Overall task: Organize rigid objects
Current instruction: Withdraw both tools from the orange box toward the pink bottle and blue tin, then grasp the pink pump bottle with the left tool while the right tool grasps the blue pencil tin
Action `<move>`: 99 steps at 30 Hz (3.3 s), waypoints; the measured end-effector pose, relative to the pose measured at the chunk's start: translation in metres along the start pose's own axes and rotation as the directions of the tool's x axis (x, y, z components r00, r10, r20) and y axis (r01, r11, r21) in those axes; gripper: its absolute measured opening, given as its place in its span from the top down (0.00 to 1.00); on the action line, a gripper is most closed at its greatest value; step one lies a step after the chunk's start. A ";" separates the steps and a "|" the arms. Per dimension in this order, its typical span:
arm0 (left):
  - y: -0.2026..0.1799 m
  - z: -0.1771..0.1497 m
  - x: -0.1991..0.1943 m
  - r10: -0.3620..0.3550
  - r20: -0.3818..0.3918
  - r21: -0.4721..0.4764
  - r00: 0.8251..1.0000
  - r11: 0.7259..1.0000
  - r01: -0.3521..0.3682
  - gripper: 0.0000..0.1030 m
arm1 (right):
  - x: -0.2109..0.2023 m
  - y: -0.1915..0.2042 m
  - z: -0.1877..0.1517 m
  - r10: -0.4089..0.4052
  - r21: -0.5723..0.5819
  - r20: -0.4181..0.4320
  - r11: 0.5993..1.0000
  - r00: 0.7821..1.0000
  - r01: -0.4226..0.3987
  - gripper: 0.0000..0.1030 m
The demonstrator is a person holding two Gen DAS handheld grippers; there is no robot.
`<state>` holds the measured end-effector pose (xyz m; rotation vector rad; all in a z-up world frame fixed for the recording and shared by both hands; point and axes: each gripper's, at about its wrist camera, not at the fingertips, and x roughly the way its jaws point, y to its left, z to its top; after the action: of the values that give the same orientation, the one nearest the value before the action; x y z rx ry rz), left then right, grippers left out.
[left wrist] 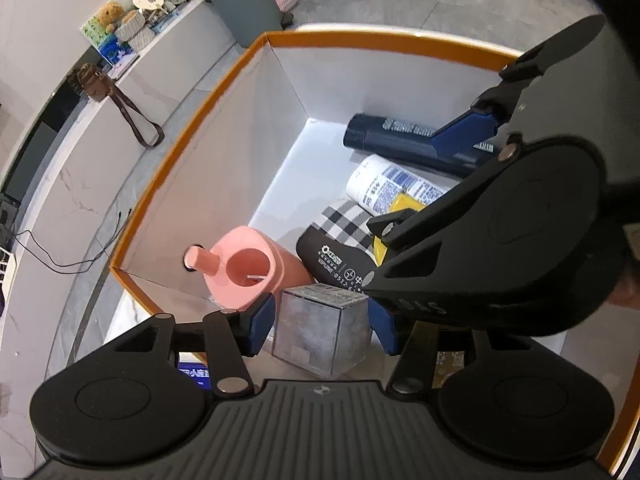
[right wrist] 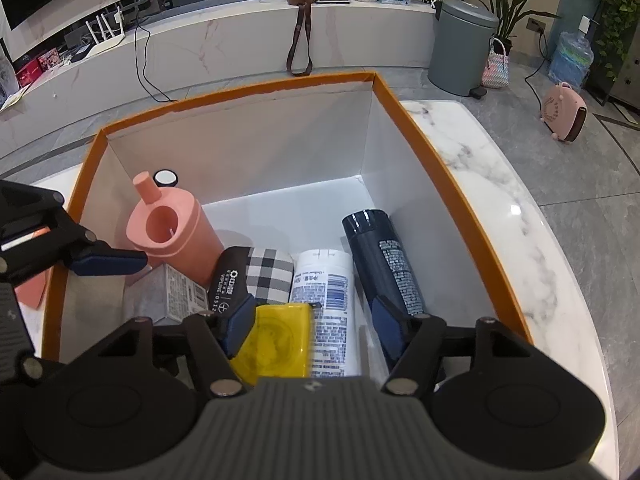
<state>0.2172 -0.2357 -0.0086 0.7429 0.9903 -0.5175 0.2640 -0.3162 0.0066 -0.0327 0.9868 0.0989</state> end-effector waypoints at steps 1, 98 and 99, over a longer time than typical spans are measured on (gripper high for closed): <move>0.000 0.000 -0.002 0.003 0.005 0.000 1.000 1.000 -0.003 0.38 | -0.001 0.000 0.000 -0.001 0.003 0.003 1.000 1.000 0.001 0.35; 0.120 -0.220 -0.001 0.190 0.212 -0.513 0.959 0.857 -0.057 0.23 | 0.051 0.226 -0.017 0.104 -0.416 0.159 0.909 0.982 -0.029 0.29; 0.119 -0.218 0.001 0.194 0.213 -0.503 0.958 0.862 -0.063 0.23 | 0.053 0.226 -0.017 0.106 -0.413 0.157 0.910 0.982 -0.032 0.29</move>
<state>0.1788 0.0071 -0.0458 0.2679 0.7732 -0.2160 0.2567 -0.0895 -0.0427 -0.3694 0.7760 0.3688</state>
